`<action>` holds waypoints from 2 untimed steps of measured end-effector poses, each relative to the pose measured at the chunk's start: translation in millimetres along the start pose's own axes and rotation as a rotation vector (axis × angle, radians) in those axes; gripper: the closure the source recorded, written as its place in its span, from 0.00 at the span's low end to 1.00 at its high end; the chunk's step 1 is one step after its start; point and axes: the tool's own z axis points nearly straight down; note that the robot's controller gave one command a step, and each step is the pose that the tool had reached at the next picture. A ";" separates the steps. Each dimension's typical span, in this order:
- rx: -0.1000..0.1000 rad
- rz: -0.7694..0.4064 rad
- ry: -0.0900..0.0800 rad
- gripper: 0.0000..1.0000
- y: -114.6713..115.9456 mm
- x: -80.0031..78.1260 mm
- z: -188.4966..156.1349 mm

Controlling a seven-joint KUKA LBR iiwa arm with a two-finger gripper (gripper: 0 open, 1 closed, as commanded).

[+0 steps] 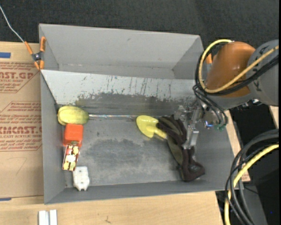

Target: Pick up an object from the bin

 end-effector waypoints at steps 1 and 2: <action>0.001 -0.001 -0.007 0.00 0.4 -1.9 -4.5; 0.000 0.134 -0.009 0.00 33.1 -9.1 48.1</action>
Offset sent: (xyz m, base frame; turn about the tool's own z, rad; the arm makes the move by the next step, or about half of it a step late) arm 0.0085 0.0443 -0.0676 0.1720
